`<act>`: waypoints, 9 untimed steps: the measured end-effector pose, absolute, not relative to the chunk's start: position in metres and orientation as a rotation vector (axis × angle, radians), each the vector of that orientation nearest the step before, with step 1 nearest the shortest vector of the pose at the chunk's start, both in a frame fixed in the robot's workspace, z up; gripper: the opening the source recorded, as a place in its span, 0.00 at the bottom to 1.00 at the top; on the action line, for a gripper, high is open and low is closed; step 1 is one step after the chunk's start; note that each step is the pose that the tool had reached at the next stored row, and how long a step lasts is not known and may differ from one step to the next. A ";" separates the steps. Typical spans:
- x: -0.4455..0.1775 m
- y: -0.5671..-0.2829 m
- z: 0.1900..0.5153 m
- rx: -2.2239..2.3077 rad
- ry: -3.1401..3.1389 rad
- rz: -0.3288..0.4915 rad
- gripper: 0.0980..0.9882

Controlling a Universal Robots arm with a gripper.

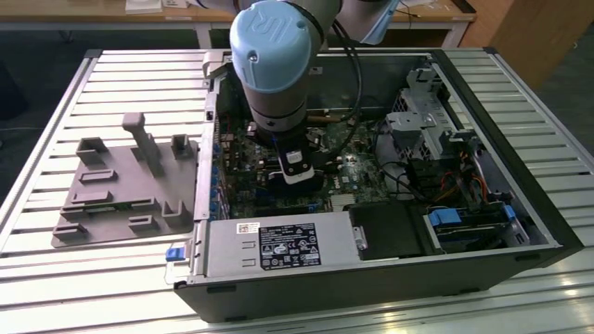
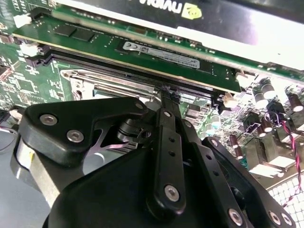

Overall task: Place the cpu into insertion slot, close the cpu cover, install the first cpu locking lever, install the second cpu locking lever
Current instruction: 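Install the second cpu locking lever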

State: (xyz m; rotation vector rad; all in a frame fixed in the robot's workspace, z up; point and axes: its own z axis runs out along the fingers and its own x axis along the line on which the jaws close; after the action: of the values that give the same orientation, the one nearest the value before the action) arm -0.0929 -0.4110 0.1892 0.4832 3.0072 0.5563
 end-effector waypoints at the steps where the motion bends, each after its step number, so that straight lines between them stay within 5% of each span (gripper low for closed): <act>1: -0.093 -0.411 0.189 0.483 3.007 0.560 0.01; 9: -0.096 -0.411 0.184 0.484 3.007 0.562 0.01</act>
State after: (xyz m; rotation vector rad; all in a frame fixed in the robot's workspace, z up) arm -0.0964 -0.4107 0.1844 0.4835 3.0068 0.5617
